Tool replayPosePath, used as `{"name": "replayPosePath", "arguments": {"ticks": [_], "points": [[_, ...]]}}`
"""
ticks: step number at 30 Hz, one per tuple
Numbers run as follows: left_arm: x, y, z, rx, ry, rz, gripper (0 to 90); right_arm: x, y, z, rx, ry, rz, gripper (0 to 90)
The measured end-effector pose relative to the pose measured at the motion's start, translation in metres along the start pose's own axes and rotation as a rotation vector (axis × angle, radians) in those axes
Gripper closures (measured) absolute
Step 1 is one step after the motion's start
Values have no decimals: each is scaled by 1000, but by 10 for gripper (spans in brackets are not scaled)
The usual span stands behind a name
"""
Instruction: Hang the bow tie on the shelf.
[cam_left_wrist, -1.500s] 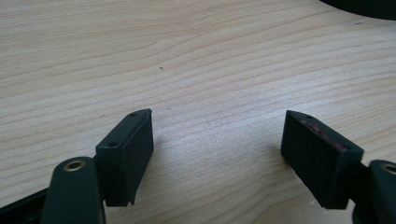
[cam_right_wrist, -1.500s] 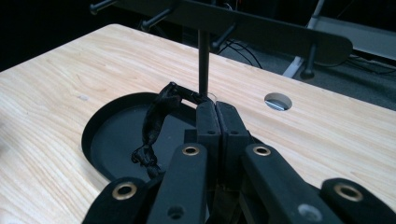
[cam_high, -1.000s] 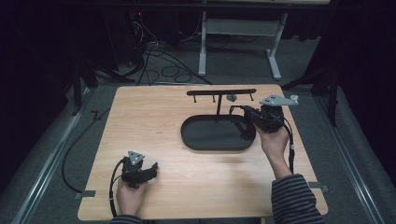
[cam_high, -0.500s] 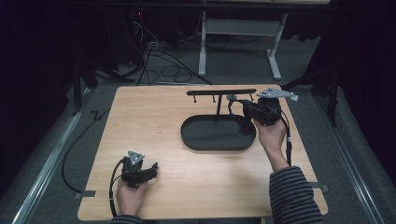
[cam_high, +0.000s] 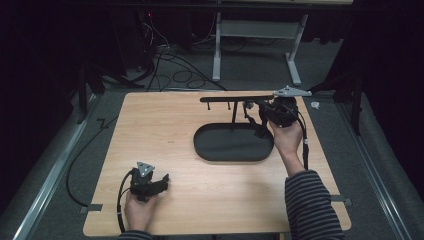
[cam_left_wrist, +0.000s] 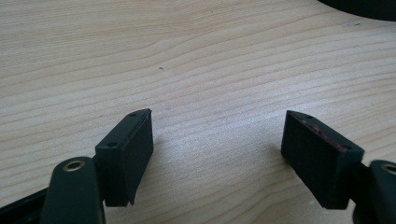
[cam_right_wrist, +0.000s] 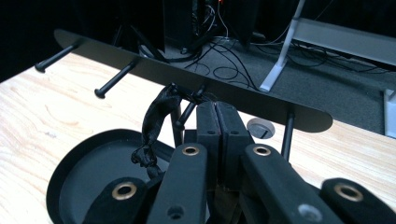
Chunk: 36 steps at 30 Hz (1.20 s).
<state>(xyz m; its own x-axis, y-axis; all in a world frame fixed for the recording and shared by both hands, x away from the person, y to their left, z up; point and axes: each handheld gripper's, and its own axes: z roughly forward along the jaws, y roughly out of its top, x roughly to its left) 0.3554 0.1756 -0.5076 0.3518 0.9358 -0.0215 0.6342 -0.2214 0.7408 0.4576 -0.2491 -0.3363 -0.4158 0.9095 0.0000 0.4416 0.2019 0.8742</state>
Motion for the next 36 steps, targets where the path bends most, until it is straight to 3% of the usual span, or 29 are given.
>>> {"name": "replayPosePath", "arguments": {"ticks": [24, 36], "points": [[0, 0, 0, 3, 2, 5, 256, -5, -2, 16, 35, -57, 8, 900], [-1, 0, 0, 4, 3, 7, 254, -7, -19, 20, 59, -56, 19, 900]]}}
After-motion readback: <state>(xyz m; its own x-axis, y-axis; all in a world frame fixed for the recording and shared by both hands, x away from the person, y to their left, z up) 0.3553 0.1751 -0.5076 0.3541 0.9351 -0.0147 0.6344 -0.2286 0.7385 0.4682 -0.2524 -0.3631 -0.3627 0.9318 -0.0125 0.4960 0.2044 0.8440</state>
